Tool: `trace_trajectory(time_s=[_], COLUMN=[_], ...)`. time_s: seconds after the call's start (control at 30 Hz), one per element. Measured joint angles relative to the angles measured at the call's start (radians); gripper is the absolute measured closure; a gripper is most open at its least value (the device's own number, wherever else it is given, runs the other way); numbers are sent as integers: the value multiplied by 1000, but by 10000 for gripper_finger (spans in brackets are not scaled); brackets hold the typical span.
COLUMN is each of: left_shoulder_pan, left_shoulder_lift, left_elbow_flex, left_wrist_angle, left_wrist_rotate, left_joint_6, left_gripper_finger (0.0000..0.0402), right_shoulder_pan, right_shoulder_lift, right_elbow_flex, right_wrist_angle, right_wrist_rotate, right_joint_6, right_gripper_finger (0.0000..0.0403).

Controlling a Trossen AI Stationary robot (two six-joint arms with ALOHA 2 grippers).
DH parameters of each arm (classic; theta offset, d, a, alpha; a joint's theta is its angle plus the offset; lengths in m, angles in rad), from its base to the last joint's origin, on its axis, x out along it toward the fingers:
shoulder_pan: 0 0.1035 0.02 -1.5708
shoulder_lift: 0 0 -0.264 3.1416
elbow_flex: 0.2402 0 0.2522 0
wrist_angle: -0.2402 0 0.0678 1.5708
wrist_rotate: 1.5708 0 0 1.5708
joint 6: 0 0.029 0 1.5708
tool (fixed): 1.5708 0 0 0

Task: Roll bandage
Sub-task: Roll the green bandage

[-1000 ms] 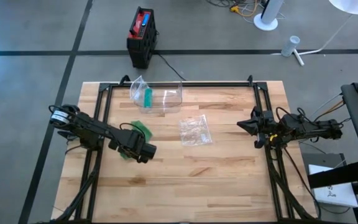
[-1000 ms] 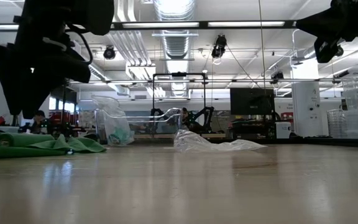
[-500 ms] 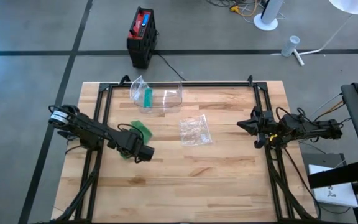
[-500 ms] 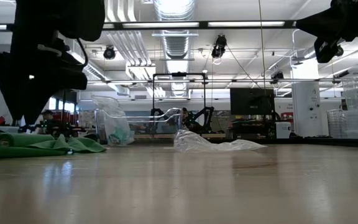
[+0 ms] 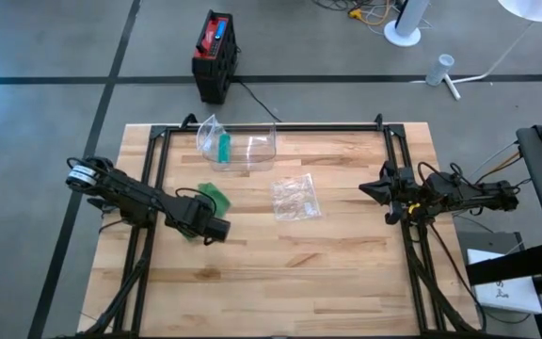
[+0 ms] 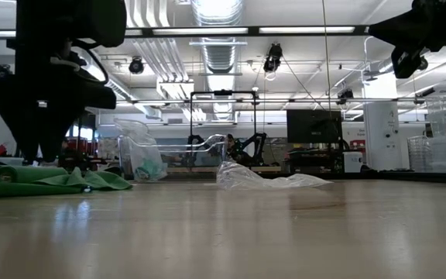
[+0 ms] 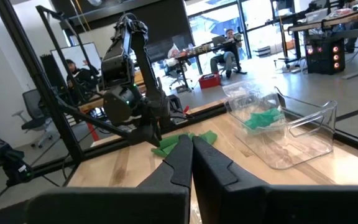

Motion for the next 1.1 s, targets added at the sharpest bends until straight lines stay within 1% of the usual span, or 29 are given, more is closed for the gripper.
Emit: trace_trajectory(time_s=[0.37,0.5,0.6,0.7,0.9,1.1], left_shoulder_pan=[0,-9,-21,-21,-18,-15], left_shoulder_lift=[0,11,37,47,47,58], left_elbow_flex=[3,20,31,42,39,-17], left_wrist_angle=[18,76,49,-12,-124,-110], left_wrist_rotate=[12,17,17,17,17,17], left_joint_6=[26,29,32,24,-57,-107], left_gripper_finger=[260,260,260,260,260,257], right_shoulder_pan=[0,0,0,0,0,0], right_shoulder_lift=[0,0,0,0,0,0], right_elbow_flex=[0,0,0,0,0,0], right_wrist_angle=[0,0,0,0,0,0], right_wrist_rotate=[0,0,0,0,0,0], right_joint_6=[0,0,0,0,0,0], right_gripper_finger=[399,402,400,400,401,402])
